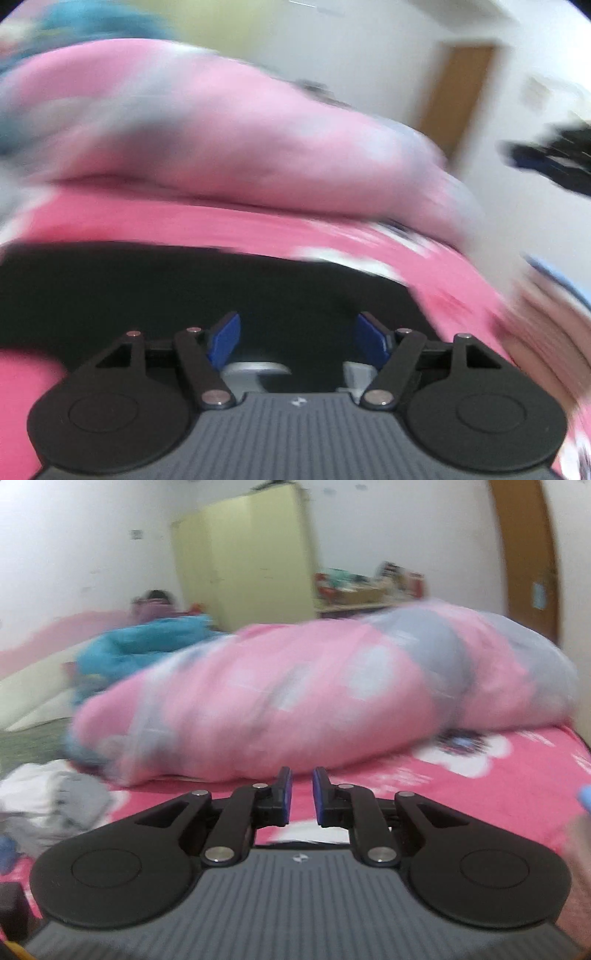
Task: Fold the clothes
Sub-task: 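Move both grippers to the black fabric corner beside the grey clothes pile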
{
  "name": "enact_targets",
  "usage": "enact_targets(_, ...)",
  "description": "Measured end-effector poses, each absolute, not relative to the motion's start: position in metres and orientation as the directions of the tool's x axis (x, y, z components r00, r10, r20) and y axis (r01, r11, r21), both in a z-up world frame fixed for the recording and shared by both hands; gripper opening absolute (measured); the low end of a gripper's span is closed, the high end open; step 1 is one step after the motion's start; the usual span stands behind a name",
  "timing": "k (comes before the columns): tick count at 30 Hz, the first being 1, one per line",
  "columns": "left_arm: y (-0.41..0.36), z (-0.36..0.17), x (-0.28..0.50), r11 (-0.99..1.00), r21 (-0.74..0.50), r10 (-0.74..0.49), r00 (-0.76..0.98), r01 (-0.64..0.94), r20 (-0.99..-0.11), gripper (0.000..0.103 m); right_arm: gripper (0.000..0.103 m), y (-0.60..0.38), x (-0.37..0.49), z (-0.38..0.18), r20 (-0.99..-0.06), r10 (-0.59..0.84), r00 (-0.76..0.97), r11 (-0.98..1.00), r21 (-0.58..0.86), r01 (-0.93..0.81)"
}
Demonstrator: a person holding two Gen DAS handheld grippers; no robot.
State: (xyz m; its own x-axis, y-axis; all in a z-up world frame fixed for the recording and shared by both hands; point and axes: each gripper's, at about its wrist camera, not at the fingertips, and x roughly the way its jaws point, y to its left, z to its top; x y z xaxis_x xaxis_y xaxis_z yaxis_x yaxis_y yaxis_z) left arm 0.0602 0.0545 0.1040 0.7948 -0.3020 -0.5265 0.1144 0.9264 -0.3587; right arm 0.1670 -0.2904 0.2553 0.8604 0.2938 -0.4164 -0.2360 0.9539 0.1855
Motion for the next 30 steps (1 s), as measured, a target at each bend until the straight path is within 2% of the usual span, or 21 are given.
enact_targets(1,0.076,0.099,0.063,0.931,-0.364,-0.213,0.807,-0.002,-0.551,0.071,0.018,-0.272,0.165,0.262,-0.412,0.323,0.852,0.945,0.186,-0.268)
enact_targets(3,0.120,0.086,0.066,0.901,-0.373,-0.053,0.796,-0.222,-0.603,0.070,0.032,-0.227,0.170,0.266,-0.425,0.387,0.818,0.922,0.199,-0.333)
enact_targets(4,0.139,0.078,0.069,0.875,-0.385,-0.010,0.784,-0.293,-0.621,0.069,0.035,-0.204,0.173,0.267,-0.433,0.417,0.799,0.909,0.207,-0.362)
enact_targets(6,0.172,0.067,0.068,0.800,-0.430,0.065,0.773,-0.418,-0.631,0.068,0.046,-0.155,0.181,0.262,-0.463,0.466,0.754,0.885,0.217,-0.413)
enact_targets(8,0.198,0.056,0.067,0.727,-0.464,0.125,0.763,-0.506,-0.634,0.068,0.047,-0.107,0.192,0.251,-0.494,0.508,0.706,0.859,0.222,-0.462)
enact_targets(10,0.211,0.047,0.068,0.687,-0.485,0.159,0.763,-0.541,-0.626,0.068,0.051,-0.057,0.206,0.232,-0.533,0.544,0.648,0.829,0.223,-0.512)
enact_targets(14,0.210,0.034,0.074,0.729,-0.467,0.153,0.784,-0.501,-0.602,0.068,0.051,0.032,0.232,0.185,-0.647,0.547,0.532,0.797,0.208,-0.566)
enact_targets(17,0.215,0.033,0.073,0.721,-0.500,0.127,0.801,-0.480,-0.586,0.068,0.051,0.087,0.246,0.151,-0.721,0.525,0.452,0.772,0.180,-0.609)
enact_targets(22,0.220,0.026,0.066,0.686,-0.524,0.149,0.802,-0.505,-0.578,0.039,0.051,0.155,0.255,0.109,-0.802,0.470,0.368,0.697,0.082,-0.712)
enact_targets(25,0.219,0.024,0.067,0.694,-0.516,0.153,0.803,-0.502,-0.576,0.030,0.051,0.184,0.260,0.087,-0.843,0.402,0.357,0.659,-0.004,-0.752)
enact_targets(30,0.214,0.023,0.070,0.718,-0.508,0.126,0.807,-0.475,-0.577,0.018,0.049,0.209,0.264,0.056,-0.881,0.347,0.322,0.631,-0.035,-0.775)
